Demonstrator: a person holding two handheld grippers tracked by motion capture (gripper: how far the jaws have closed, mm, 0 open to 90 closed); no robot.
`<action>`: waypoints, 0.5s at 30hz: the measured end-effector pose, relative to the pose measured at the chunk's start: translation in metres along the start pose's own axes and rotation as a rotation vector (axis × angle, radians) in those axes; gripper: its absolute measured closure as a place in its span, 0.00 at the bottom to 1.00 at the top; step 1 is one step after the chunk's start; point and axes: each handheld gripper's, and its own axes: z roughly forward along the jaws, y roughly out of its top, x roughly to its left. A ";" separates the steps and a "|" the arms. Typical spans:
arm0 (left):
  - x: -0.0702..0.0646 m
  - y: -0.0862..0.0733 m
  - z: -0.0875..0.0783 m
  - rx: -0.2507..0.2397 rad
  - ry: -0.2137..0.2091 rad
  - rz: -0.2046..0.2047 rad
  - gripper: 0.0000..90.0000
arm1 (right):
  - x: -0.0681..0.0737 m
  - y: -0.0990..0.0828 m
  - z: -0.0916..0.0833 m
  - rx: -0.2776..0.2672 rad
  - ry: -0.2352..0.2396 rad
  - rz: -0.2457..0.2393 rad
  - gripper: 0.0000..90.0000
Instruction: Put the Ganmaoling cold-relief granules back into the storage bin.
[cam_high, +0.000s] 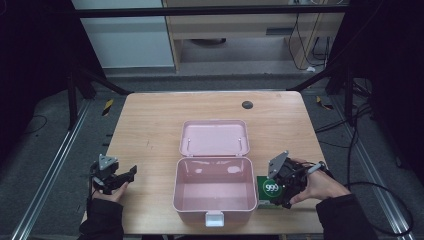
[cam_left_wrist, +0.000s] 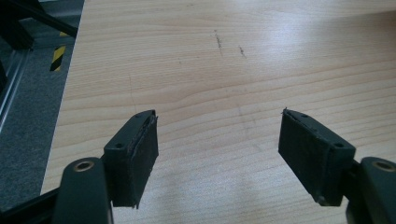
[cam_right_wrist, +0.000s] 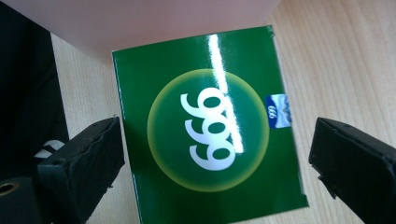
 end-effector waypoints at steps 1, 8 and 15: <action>0.000 0.000 0.000 0.002 0.000 0.001 0.31 | 0.000 0.000 0.001 0.006 0.003 -0.003 0.04; 0.000 0.000 0.000 0.000 0.001 0.001 0.31 | 0.000 0.002 0.013 0.034 0.021 -0.011 0.05; 0.000 0.000 0.000 0.005 0.002 0.008 0.31 | 0.001 0.001 0.025 0.050 0.036 -0.020 0.07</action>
